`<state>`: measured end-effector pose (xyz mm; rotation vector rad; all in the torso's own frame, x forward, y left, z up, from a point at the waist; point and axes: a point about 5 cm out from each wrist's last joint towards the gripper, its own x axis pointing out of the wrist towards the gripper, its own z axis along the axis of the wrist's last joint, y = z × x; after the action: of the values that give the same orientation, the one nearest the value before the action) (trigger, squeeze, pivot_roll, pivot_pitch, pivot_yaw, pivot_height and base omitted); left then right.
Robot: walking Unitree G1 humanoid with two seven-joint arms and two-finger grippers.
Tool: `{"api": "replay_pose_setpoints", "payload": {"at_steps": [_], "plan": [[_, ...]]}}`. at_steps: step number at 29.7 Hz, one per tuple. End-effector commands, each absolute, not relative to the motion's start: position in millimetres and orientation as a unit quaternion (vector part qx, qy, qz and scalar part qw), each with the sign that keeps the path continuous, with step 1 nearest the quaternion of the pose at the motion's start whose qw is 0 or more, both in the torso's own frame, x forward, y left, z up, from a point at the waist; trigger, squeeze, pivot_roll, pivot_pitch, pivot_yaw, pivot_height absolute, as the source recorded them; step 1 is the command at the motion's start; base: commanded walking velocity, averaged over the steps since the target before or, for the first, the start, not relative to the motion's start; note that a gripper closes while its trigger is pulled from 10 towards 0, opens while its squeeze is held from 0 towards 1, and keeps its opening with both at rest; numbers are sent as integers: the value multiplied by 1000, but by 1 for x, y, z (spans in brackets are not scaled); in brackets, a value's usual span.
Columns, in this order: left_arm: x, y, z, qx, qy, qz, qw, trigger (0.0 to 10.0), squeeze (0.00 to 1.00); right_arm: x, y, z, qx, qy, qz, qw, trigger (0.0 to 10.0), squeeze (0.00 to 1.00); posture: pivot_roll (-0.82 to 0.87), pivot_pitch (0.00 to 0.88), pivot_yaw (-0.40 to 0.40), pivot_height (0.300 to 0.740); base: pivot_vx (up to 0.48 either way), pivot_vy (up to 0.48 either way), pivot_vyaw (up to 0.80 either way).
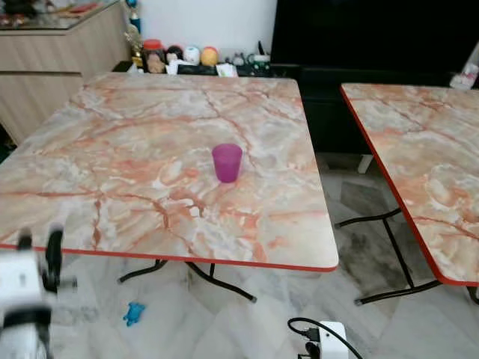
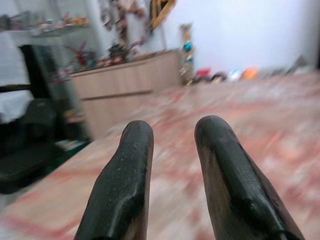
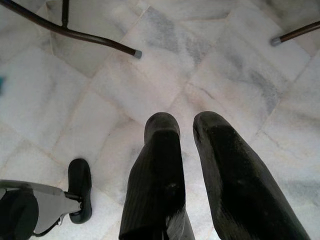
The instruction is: Setting the table
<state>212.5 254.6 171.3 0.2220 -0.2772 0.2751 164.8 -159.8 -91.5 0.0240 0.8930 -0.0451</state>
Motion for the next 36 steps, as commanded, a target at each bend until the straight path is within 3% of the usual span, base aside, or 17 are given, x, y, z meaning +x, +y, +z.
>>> {"api": "replay_pose_setpoints", "payload": {"at_steps": [1, 8, 10, 15, 25, 30, 36], "plan": [[232, 232, 157, 85, -93, 72, 989, 10000, 0, 162, -160, -93, 11, 437, -24, 899, 10000, 0, 228, 0, -39, 740, 0, 0, 0], [282, 179, 159, 36, -94, -69, 992, 10000, 0, 163, -159, -92, 22, 435, -34, 900, 10000, 0, 183, 0, -38, 740, 0, 0, -65], [290, 177, 163, 42, -98, -81, 991, 10000, 0, 164, -161, -92, 20, 433, -38, 900, 10000, 0, 185, 0, -37, 740, 0, 0, -591], [298, 180, 165, 30, -94, -79, 992, 10000, 0, 162, -162, -93, 19, 435, -43, 899, 10000, 0, 185, 0, -40, 740, 0, 0, -750], [287, 188, 162, 49, -86, -109, 989, 10000, 0, 162, -164, -93, 13, 437, -36, 899, 10000, 0, 196, 0, -40, 740, 0, 0, -746], [287, 192, 164, 47, -93, -98, 990, 10000, 0, 163, -164, -92, 13, 436, -34, 899, 10000, 0, 195, 0, -39, 740, 0, 395, -741], [288, 189, 166, 48, -102, -102, 988, 10000, 0, 163, -164, -92, 13, 436, -33, 899, 10000, 0, 195, 0, -39, 740, 0, 0, -731]]}}
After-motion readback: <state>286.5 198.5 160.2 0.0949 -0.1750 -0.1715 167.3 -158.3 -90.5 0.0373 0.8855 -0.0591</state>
